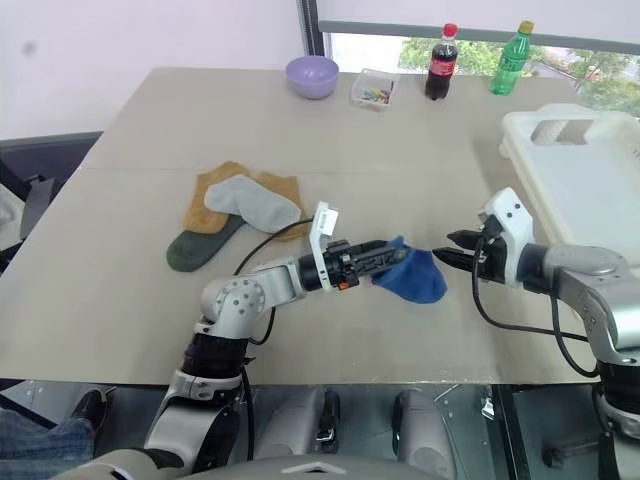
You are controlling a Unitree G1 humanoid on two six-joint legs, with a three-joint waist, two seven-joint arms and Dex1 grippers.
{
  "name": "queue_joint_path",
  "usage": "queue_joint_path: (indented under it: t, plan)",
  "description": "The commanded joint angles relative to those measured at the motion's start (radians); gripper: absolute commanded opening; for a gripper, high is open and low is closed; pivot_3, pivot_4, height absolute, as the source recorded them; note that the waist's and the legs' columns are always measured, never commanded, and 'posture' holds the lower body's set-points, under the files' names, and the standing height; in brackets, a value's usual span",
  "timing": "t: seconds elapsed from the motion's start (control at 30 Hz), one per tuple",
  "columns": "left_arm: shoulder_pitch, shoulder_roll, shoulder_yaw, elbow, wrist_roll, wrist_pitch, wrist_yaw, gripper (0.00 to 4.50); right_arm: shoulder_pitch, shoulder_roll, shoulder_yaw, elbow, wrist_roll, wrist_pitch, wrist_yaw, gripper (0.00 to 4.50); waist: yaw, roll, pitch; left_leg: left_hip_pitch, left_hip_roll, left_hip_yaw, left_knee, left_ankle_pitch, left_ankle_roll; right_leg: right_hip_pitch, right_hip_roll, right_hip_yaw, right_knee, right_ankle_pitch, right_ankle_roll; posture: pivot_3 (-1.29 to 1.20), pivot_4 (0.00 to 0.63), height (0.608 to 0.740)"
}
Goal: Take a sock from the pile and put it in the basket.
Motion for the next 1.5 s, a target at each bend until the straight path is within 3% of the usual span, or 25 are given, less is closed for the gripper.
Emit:
queue_joint_path:
  t: [0.03, 0.17, 0.53, 0.63, 0.73, 0.9, 1.0, 1.13, 1.43, 1.5]
  plan:
    - [-0.022, -0.024, -0.03, 0.031, 0.03, -0.037, -0.018, 3.4, 0.019, -0.034, -0.057, -0.046, 0.032, 0.019, -0.009, 2.19, 0.001, 0.0, 0.0, 0.0, 0.0, 0.0, 0.0, 0.0, 0.0, 0.0, 0.0, 0.0, 0.0, 0.0, 0.0, 0.0, 0.15, 0.733]
    - [-0.043, -0.053, -0.046, 0.106, 0.071, -0.08, -0.028, 3.4, 0.048, -0.03, -0.092, -0.085, 0.09, 0.063, -0.022, 2.19, 0.0, 0.0, 0.0, 0.0, 0.0, 0.0, 0.0, 0.0, 0.0, 0.0, 0.0, 0.0, 0.0, 0.0, 0.0, 0.0, 0.15, 0.733]
    - [-0.039, -0.065, -0.07, 0.162, 0.099, -0.14, -0.142, 3.4, 0.003, 0.17, -0.171, -0.079, 0.285, 0.157, -0.201, 2.19, -0.002, 0.0, 0.0, 0.0, 0.0, 0.0, 0.001, -0.002, 0.004, 0.0, 0.0, 0.0, 0.001, 0.0, 0.0, 0.0, 0.15, 0.733]
    - [-0.023, -0.059, -0.073, 0.155, 0.097, -0.159, -0.19, 3.45, 0.007, 0.172, -0.134, -0.039, 0.25, 0.141, -0.235, 3.46, -0.002, 0.0, 0.0, 0.0, 0.0, 0.0, 0.001, -0.002, 0.004, 0.0, -0.001, 0.001, 0.0, 0.0, 0.0, 0.0, 0.15, 0.733]
    - [-0.011, -0.051, -0.077, 0.155, 0.108, -0.187, -0.221, 3.45, 0.019, 0.158, -0.101, -0.026, 0.239, 0.142, -0.231, 4.46, -0.004, 0.0, 0.0, 0.0, -0.001, 0.001, 0.001, -0.002, 0.004, 0.0, 0.0, 0.001, 0.0, 0.0, 0.0, 0.0, 0.15, 0.733]
    - [0.007, -0.04, -0.09, 0.151, 0.129, -0.217, -0.254, 3.45, 0.042, 0.109, -0.005, 0.014, 0.164, 0.109, -0.199, 4.49, -0.005, 0.0, 0.0, 0.0, 0.0, 0.001, 0.001, -0.002, 0.004, 0.0, 0.0, 0.001, 0.001, 0.0, 0.0, 0.0, 0.15, 0.733]
    - [0.008, -0.042, -0.086, 0.163, 0.137, -0.227, -0.257, 3.45, 0.029, 0.125, -0.007, 0.032, 0.225, 0.151, -0.165, 4.49, -0.005, 0.0, 0.0, 0.001, 0.0, 0.001, 0.001, -0.002, 0.004, 0.0, 0.0, 0.001, 0.001, 0.0, 0.0, 0.0, 0.15, 0.733]
    - [0.005, -0.047, -0.081, 0.173, 0.146, -0.239, -0.259, 3.45, 0.027, 0.093, 0.063, 0.077, 0.171, 0.15, -0.148, 4.49, -0.005, 0.0, 0.0, 0.001, 0.0, 0.001, 0.001, -0.002, 0.004, 0.0, 0.0, 0.001, 0.001, 0.0, 0.0, 0.0, 0.15, 0.733]
    - [0.006, -0.055, -0.075, 0.186, 0.164, -0.265, -0.255, 3.45, -0.015, 0.12, 0.128, 0.17, 0.155, 0.168, -0.124, 4.49, -0.008, 0.0, -0.001, 0.006, 0.001, 0.001, 0.001, -0.003, 0.005, 0.005, 0.001, 0.001, 0.001, 0.0, 0.0, 0.0, 0.15, 0.733]
    - [0.007, -0.053, -0.071, 0.187, 0.166, -0.27, -0.251, 3.45, -0.021, 0.134, 0.122, 0.182, 0.164, 0.175, -0.119, 3.98, -0.009, 0.0, -0.001, 0.008, 0.002, 0.001, 0.001, -0.003, 0.005, 0.007, 0.001, 0.001, 0.001, 0.0, 0.0, 0.0, 0.15, 0.733]
